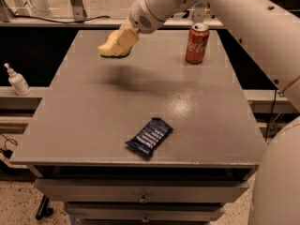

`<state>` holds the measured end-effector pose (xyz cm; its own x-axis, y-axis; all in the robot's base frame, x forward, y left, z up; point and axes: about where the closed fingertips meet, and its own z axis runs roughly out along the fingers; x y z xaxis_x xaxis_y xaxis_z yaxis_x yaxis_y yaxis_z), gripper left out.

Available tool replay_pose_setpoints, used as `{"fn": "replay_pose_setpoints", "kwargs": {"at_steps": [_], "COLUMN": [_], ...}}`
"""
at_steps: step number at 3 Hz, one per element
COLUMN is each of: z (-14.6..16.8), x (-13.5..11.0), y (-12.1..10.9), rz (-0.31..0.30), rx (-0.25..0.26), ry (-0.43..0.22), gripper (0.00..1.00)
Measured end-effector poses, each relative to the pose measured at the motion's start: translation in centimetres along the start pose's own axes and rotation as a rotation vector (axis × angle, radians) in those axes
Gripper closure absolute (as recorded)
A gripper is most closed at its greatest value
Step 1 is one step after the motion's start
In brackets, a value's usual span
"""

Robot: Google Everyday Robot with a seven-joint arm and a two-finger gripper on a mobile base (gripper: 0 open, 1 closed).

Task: Move sponge near rxbar blueberry

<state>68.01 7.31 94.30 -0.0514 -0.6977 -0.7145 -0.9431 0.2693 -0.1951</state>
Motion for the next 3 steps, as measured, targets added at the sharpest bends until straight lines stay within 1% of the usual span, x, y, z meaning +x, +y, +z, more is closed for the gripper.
{"fn": "replay_pose_setpoints", "kwargs": {"at_steps": [1, 2, 3], "z": [0.1, -1.5, -3.9], "x": [0.2, 1.2, 3.0], "y": [0.8, 2.3, 4.1], "rz": [-0.01, -0.027, -0.038], "rx": [-0.023, -0.041, -0.059], "ry": [0.005, 0.029, 0.07], "gripper": [1.0, 1.0, 1.0]}}
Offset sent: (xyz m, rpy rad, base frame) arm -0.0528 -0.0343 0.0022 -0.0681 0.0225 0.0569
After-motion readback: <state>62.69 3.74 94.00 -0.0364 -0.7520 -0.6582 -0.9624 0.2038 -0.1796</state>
